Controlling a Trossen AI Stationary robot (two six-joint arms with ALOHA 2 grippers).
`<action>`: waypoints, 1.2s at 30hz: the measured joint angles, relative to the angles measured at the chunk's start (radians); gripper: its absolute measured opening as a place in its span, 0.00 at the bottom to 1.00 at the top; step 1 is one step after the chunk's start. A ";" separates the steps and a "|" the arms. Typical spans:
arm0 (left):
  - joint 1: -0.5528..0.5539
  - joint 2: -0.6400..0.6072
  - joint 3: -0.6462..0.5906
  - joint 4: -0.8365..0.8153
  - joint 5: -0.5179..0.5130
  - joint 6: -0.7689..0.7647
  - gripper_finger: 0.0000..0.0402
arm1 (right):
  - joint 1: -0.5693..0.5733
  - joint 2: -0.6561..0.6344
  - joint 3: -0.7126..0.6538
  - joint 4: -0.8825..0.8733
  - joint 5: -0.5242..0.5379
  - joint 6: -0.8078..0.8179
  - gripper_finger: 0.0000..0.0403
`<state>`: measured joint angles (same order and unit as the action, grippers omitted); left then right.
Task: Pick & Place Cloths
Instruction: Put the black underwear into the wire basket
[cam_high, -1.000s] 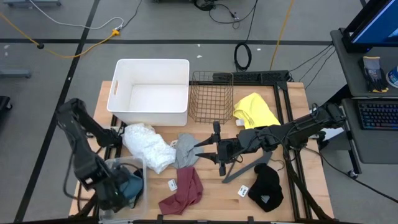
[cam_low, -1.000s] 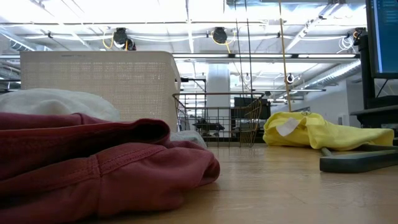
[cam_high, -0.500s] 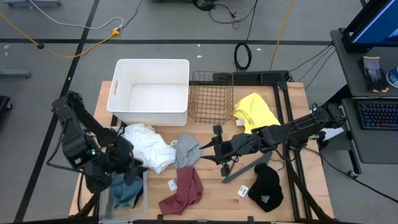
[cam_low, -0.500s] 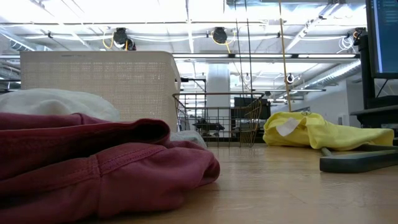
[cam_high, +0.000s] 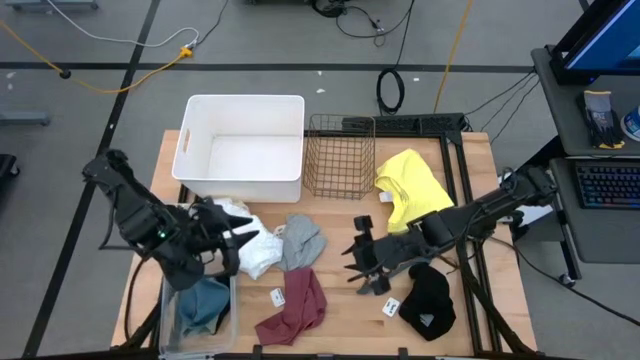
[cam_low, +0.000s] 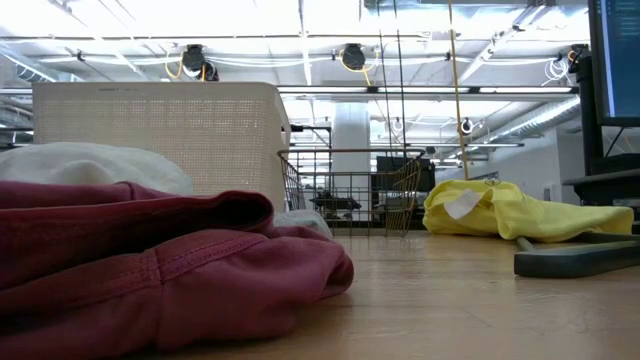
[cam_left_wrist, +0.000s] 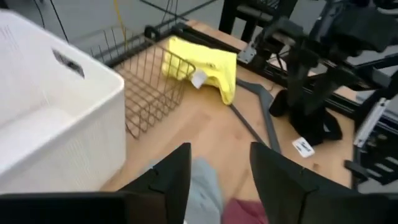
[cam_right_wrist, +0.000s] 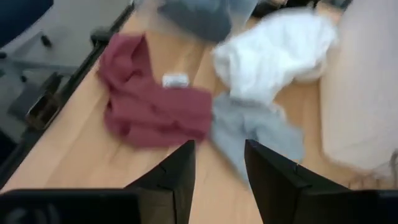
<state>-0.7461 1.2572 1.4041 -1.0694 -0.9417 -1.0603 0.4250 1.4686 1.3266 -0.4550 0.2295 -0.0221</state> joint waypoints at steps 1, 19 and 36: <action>0.010 0.000 -0.004 0.025 -0.001 0.038 0.38 | 0.011 -0.008 0.000 -0.033 0.001 0.024 0.31; 0.135 -0.062 -0.211 0.464 0.158 0.437 0.03 | 0.227 -0.164 0.000 -0.426 -0.030 0.357 0.05; 0.273 -0.146 -0.347 0.726 0.325 0.616 0.01 | 0.369 -0.169 0.000 -0.725 -0.234 0.723 0.01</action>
<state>-0.4731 1.1110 1.0576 -0.3430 -0.6170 -0.4445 0.7940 1.2999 1.3266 -1.1798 -0.0049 0.7011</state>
